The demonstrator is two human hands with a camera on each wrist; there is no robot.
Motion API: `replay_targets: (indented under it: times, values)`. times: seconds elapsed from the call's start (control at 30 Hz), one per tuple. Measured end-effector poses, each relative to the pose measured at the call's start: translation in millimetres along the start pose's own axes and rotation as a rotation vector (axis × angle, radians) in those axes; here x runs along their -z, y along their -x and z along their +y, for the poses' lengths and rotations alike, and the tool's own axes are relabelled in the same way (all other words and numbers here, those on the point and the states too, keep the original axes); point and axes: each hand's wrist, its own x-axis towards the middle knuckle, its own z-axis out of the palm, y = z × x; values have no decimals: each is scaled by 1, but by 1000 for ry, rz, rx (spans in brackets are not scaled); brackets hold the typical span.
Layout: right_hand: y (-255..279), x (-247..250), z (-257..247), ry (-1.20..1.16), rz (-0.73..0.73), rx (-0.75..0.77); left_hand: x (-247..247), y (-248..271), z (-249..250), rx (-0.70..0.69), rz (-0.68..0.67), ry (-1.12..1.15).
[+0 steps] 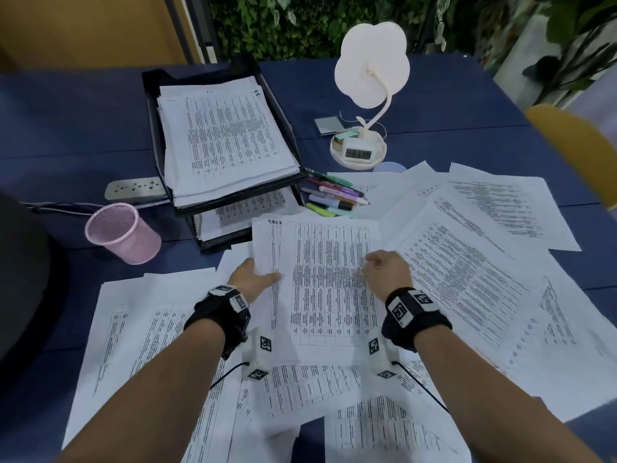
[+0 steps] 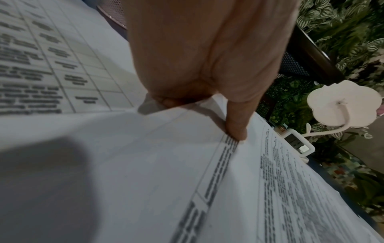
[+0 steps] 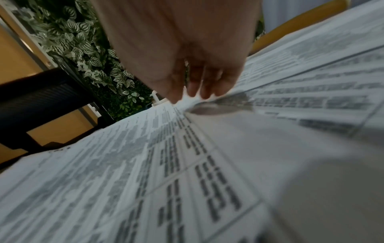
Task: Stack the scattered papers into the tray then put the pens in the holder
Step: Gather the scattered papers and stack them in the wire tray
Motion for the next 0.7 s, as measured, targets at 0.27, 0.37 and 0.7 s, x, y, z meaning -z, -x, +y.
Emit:
replay_targets:
  times: [0.27,0.37,0.7]
  values:
    - [3,2,6,496,-236,-75,-19,7,18,-58,31,-27]
    - [4,3,3,461,-284,-66,-25,9,19,-72,55,18]
    - [4,11,16,485,-13,-124,-6,-4,1,34,189,-19]
